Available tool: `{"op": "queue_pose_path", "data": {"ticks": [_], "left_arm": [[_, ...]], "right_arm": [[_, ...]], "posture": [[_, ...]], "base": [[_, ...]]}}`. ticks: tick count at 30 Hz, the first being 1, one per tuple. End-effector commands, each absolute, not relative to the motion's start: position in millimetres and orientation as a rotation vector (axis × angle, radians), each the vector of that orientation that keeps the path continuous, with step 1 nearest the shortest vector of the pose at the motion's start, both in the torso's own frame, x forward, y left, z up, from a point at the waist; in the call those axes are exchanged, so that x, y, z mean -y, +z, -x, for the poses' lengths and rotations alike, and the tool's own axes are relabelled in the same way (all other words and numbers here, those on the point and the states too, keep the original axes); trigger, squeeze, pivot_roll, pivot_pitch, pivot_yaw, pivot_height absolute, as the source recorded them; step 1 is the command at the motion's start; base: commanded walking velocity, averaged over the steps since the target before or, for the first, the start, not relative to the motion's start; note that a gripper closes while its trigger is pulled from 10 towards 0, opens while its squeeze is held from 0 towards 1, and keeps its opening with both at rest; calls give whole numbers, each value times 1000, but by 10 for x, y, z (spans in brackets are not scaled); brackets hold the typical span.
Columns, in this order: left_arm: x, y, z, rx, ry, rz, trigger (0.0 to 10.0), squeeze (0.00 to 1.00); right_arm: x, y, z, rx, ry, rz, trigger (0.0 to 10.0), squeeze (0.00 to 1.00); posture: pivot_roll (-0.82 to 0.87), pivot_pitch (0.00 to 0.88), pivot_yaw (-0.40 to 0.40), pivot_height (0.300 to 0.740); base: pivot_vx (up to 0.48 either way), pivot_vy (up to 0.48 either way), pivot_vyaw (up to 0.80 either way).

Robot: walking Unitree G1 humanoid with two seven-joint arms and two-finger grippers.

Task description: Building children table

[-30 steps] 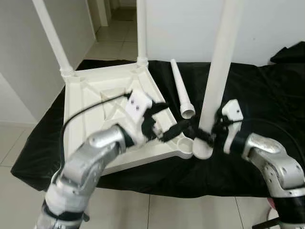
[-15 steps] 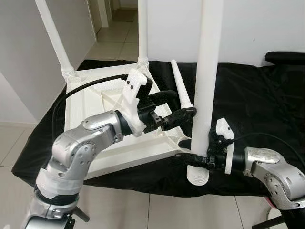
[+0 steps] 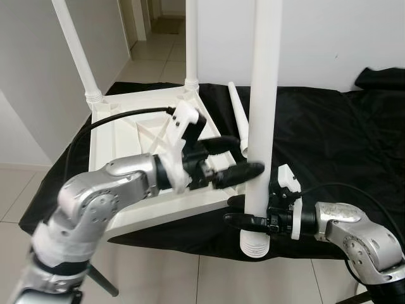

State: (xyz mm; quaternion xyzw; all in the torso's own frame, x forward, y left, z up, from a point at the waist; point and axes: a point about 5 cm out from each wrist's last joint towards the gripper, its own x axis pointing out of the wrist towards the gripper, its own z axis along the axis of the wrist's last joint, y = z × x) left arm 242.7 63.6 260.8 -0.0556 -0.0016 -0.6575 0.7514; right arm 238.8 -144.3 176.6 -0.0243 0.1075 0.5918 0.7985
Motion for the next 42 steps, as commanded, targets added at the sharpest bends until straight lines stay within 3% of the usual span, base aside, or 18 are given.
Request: {"op": "queue_pose_path", "data": {"ticks": [1, 22, 23, 24, 26, 42], "left_arm": [[-634, 2627, -2205, 27, -1824, 116, 10000, 0], [-529, 2791, -2271, 27, -1802, 162, 10000, 0], [-530, 2790, -2274, 13, -1806, 172, 6314, 0], [-530, 2790, -2274, 13, -1806, 172, 6314, 0], [-534, 2805, -2275, 3, -1821, 196, 0, 0], [-555, 2835, -2314, -19, -1808, 172, 0, 0]], "right_arm": [[1430, 1781, -2379, -229, 1282, 42, 10000, 0], [1089, 1708, -2399, -228, 1384, 35, 10000, 0], [1088, 1708, -2399, -229, 1386, 35, 10000, 0], [1088, 1708, -2399, -229, 1386, 35, 10000, 0], [1091, 1706, -2399, -230, 1387, 38, 10000, 0], [1106, 1706, -2407, -233, 1386, 44, 10000, 0]], "posture": [[-33, 6, 28, 740], [-14, 24, 38, 740], [-14, 25, 40, 740], [-14, 25, 40, 740], [-15, 24, 42, 740], [-13, 26, 49, 740]], "base": [[0, 0, 0], [0, 0, 0], [0, 0, 0], [0, 0, 0], [0, 0, 0], [0, 0, 0]]}}
